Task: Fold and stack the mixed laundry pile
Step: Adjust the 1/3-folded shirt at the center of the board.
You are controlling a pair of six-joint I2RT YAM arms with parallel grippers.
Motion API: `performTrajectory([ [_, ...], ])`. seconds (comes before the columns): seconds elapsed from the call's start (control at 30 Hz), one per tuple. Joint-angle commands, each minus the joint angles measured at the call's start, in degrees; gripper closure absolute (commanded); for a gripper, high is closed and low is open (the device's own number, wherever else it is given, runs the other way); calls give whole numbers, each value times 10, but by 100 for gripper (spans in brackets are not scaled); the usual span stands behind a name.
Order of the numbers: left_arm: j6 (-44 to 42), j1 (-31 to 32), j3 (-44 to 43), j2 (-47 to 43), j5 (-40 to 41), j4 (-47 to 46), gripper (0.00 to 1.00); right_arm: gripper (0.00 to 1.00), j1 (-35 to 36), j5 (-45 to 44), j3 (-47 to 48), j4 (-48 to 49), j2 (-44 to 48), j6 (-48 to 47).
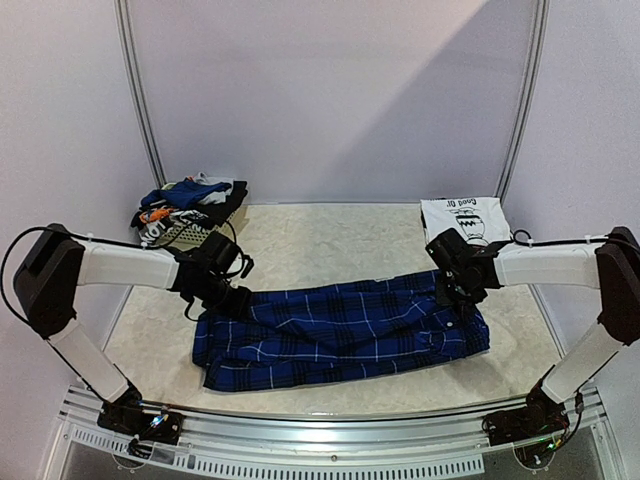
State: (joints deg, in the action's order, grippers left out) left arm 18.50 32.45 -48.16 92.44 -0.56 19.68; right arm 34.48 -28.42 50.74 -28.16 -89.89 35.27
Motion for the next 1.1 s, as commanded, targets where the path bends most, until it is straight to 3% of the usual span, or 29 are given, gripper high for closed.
performTrajectory([
  [0.0,11,-11,12,-28,27,-8,97,100,-6,-42,29,31,34,-21],
  [0.37,21,-11,47,-65,42,-36,98,100,-42,-53,-13,159,-13,-5],
  [0.67,23,-11,47,-33,42,-53,97,100,-49,-23,-1,145,-87,23],
  [0.83,32,-5,47,-48,52,-45,86,99,-62,-7,16,151,-113,14],
  [0.9,36,3,43,-65,72,-32,75,97,-64,-5,33,145,-110,9],
  [1.0,41,27,30,-96,116,6,61,88,-65,-3,51,120,-95,-1],
  [1.07,47,51,22,-125,155,35,51,76,-65,-5,51,105,-83,-7],
])
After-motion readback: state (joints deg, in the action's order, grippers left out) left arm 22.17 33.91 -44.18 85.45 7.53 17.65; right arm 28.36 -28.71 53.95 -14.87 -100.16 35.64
